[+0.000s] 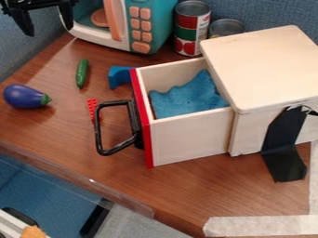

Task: Closed the draw

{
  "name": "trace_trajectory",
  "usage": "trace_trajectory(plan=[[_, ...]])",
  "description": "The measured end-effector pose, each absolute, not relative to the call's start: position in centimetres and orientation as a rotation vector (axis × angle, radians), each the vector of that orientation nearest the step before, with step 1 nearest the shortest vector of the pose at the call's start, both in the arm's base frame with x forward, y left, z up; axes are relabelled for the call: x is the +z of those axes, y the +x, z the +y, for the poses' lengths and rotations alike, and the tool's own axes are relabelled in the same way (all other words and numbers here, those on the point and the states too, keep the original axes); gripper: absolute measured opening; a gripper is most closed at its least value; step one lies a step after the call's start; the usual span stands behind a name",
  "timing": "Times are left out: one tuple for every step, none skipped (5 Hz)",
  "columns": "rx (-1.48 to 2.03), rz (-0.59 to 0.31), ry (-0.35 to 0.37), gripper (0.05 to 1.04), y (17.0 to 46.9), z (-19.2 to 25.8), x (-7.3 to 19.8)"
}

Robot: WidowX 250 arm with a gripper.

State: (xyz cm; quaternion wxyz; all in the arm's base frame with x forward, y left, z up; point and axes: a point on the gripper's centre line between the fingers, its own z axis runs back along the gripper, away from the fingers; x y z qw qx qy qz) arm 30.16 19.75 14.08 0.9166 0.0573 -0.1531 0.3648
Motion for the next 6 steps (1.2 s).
trace_trajectory(plan=[[0.742, -0.282, 0.104, 0.999, 30.0, 19.6, 12.9], [0.513, -0.3, 0.086, 0.999, 30.2, 18.6, 11.7], [0.332, -0.317, 0.072, 0.999, 30.3, 18.2, 11.3], [0.138, -0.326, 0.018, 0.999, 29.5, 18.5, 11.3], [-0.026, -0.301, 0.0, 0.999, 28.5, 18.1, 10.2], [-0.228, -0.292, 0.034, 0.999, 27.0, 17.6, 9.7]])
